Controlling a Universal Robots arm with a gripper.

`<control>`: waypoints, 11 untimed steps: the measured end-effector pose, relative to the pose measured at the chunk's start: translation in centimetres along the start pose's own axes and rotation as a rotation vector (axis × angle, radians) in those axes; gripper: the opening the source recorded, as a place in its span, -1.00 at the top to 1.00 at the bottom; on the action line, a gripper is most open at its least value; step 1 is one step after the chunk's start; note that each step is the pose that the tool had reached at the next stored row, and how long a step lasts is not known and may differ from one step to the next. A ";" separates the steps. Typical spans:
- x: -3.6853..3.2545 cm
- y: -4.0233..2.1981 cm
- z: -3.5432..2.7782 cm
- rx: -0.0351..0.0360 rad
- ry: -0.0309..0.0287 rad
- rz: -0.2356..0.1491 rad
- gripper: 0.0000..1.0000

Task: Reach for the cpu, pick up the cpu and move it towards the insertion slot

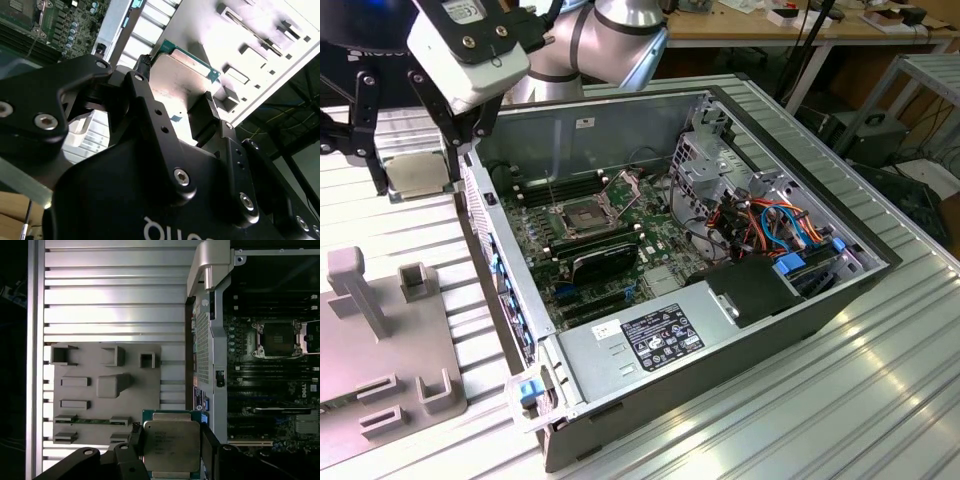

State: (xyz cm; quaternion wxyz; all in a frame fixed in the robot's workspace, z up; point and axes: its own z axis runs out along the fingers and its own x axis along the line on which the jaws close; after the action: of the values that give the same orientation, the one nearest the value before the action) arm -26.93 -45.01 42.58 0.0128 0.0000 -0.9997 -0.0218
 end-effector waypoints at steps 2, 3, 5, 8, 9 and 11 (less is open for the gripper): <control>-0.33 0.00 0.00 0.0000 0.0000 0.000 -0.09; -0.52 0.00 0.00 0.0000 0.0000 0.000 -0.09; -0.79 0.00 0.00 0.0000 0.0000 0.000 -0.09; -1.47 0.00 0.00 0.0000 0.0000 0.000 -0.09; -1.79 0.00 0.00 0.0000 0.0000 0.000 -0.09; -2.04 0.00 0.00 0.0000 0.0000 0.000 -0.09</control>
State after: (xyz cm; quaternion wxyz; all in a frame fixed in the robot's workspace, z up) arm -24.89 -45.01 42.52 0.0128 0.0000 -0.9997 -0.0219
